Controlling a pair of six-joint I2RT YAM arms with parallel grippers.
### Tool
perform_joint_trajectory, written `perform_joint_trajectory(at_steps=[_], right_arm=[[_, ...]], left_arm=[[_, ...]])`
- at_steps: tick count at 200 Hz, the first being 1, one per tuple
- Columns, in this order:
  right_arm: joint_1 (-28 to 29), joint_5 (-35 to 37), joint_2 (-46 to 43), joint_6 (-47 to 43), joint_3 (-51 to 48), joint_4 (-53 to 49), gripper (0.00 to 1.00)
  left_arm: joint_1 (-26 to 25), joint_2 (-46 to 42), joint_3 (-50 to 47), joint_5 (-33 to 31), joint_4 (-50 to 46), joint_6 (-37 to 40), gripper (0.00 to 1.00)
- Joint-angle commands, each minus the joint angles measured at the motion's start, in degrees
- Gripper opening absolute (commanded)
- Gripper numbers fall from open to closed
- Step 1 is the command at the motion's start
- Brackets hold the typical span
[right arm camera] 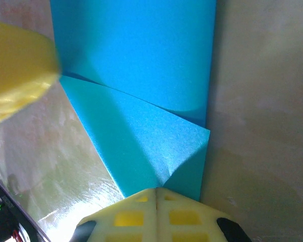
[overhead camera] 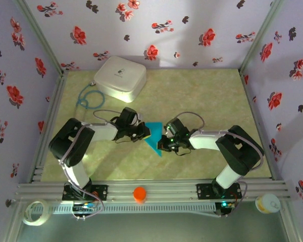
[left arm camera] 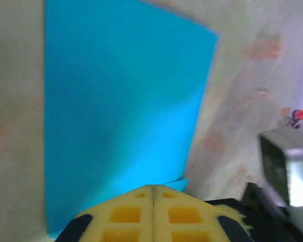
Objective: Fold a paper plane with a square sheet of paper (pick it up from the middle)
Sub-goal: Third fold the triangle at the center of the table.
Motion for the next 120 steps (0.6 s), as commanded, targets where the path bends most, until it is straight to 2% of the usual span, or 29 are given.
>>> perform_joint_trajectory(at_steps=[1, 59, 120], right_arm=[[-0.7, 3.5, 0.3, -2.1, 0.4, -6.2, 0.01], [-0.6, -1.3, -2.9, -3.5, 5.1, -5.2, 0.03], [2.1, -2.0, 4.1, -0.4, 8.8, -0.7, 0.03]], left_arm=[[-0.1, 2.5, -0.2, 0.4, -1.2, 1.2, 0.04], [0.1, 3.8, -3.1, -0.7, 0.3, 0.9, 0.00], [0.0, 3.5, -3.7, -0.6, 1.7, 0.1, 0.00]])
